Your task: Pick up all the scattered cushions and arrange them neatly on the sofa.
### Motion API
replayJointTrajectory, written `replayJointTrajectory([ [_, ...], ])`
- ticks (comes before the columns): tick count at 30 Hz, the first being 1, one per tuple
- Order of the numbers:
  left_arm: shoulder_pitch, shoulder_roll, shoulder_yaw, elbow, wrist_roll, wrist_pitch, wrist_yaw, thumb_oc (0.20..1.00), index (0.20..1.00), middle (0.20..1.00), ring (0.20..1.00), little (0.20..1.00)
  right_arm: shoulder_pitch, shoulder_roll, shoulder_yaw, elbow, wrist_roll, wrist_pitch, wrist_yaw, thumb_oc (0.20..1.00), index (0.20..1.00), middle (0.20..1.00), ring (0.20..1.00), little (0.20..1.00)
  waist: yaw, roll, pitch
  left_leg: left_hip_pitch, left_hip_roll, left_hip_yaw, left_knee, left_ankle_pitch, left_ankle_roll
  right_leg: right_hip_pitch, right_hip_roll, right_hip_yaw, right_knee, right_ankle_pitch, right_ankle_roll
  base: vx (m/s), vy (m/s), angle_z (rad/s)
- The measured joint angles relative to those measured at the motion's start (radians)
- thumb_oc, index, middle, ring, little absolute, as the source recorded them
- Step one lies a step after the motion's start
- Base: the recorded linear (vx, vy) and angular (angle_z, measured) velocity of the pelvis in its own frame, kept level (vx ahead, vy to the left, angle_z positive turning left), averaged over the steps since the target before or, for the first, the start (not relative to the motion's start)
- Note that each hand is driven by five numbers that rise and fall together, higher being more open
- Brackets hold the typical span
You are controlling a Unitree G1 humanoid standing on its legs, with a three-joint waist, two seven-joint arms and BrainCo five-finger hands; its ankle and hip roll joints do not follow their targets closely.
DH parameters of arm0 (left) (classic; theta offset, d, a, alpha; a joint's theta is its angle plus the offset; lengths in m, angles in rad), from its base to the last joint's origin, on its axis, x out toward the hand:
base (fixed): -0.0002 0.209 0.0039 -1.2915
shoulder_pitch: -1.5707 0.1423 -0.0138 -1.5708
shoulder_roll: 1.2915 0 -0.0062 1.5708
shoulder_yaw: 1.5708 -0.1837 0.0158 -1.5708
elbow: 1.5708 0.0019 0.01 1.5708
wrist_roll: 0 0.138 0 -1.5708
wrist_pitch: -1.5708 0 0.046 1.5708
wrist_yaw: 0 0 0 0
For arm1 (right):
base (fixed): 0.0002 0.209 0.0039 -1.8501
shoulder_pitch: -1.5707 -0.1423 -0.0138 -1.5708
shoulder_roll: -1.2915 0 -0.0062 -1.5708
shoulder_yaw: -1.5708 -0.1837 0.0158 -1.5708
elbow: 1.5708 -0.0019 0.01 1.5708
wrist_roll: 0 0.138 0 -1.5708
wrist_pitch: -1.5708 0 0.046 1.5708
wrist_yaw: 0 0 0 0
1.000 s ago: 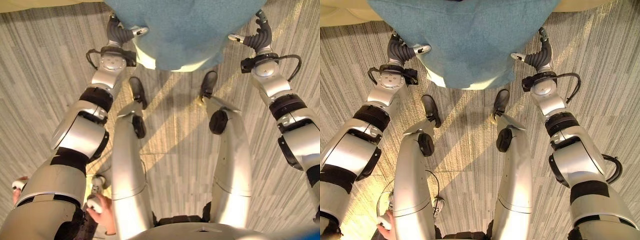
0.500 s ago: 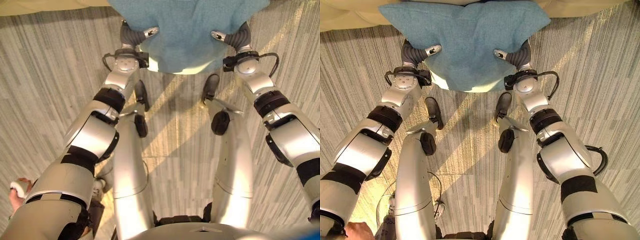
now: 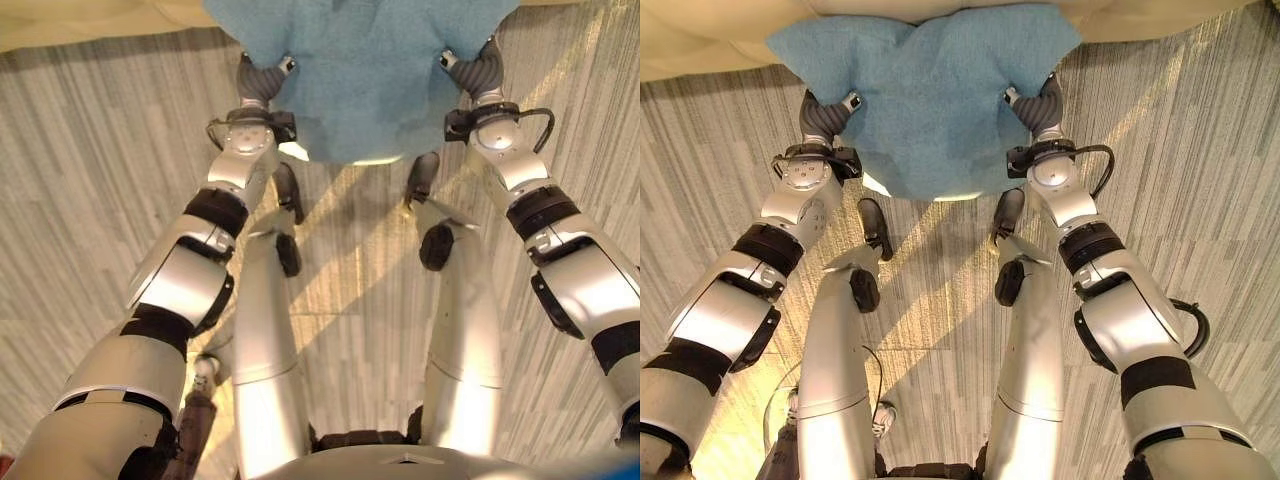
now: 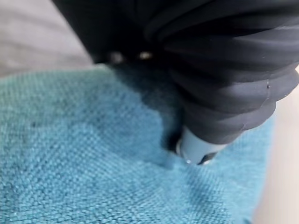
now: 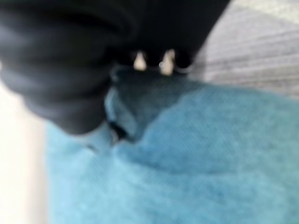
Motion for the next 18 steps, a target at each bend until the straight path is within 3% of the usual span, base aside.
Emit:
replayJointTrajectory([
  [1,0.069,-0.019,0.000,-0.013,0.010,-0.011,0.000,0.200,0.200,0.200,0.200,0.200,0.074,0.010,-0.001,-0.017,-0.011,-0.009,0.004,0.200,0.200,0.200,0.200,0.200,-0.002,0.018,-0.087,-0.016,0.000,-0.009,-0.010,-0.002,-0.002,-0.010,0.003,-0.006,-0.004,-0.011,0.008,-0.10,-0.023,0.04],
  [2,0.113,-0.024,0.006,-0.046,0.028,-0.012,-0.001,0.200,0.200,0.200,0.200,0.200,0.125,0.000,-0.020,-0.046,-0.019,-0.011,0.006,0.200,0.200,0.200,0.200,0.200,0.001,0.020,-0.117,0.001,0.000,-0.012,-0.022,-0.004,-0.004,0.006,0.002,-0.012,-0.010,-0.016,0.007,-0.06,-0.015,0.06],
  [6,0.263,-0.023,0.043,-0.215,0.065,-0.013,-0.014,0.200,0.200,0.200,0.200,0.200,0.239,-0.006,-0.086,-0.156,-0.054,-0.011,0.017,0.200,0.200,0.200,0.200,0.200,0.000,0.021,-0.117,0.144,-0.003,-0.010,-0.103,0.007,-0.018,0.140,0.003,-0.029,-0.054,-0.030,0.013,-0.05,-0.006,0.04],
  [11,0.381,-0.052,0.067,-0.249,0.119,-0.034,-0.048,0.200,0.200,0.200,0.200,0.200,0.364,-0.005,-0.134,-0.241,-0.110,-0.016,0.052,0.200,0.200,0.200,0.200,0.200,-0.004,0.021,-0.116,0.318,-0.003,-0.018,-0.201,0.028,-0.036,0.313,0.007,-0.063,-0.113,-0.036,0.011,0.04,-0.026,0.04],
  [12,0.450,-0.066,0.083,-0.270,0.141,-0.037,-0.067,0.200,0.200,0.200,0.200,0.200,0.419,0.001,-0.134,-0.262,-0.128,-0.018,0.062,0.200,0.200,0.200,0.200,0.200,-0.005,0.020,-0.114,0.417,-0.002,-0.027,-0.248,0.038,-0.044,0.411,0.011,-0.082,-0.146,-0.039,0.009,0.05,-0.021,0.07],
  [15,0.505,-0.085,0.095,-0.283,0.156,-0.048,-0.074,0.200,0.200,0.200,0.200,0.200,0.468,0.000,-0.158,-0.284,-0.161,-0.021,0.083,0.200,0.200,0.200,0.200,0.200,0.000,0.019,-0.114,0.539,-0.001,-0.031,-0.317,0.055,-0.051,0.536,0.019,-0.100,-0.188,-0.041,0.011,0.06,-0.013,0.09],
  [18,0.641,-0.108,0.094,-0.301,0.166,-0.050,-0.095,0.200,0.200,0.200,0.200,0.200,0.624,0.015,-0.168,-0.337,-0.204,-0.020,0.106,0.200,0.200,0.200,0.200,0.200,0.001,0.019,-0.101,0.786,-0.002,-0.031,-0.430,0.078,-0.051,0.778,0.031,-0.136,-0.268,-0.046,0.018,0.09,-0.012,0.11],
])
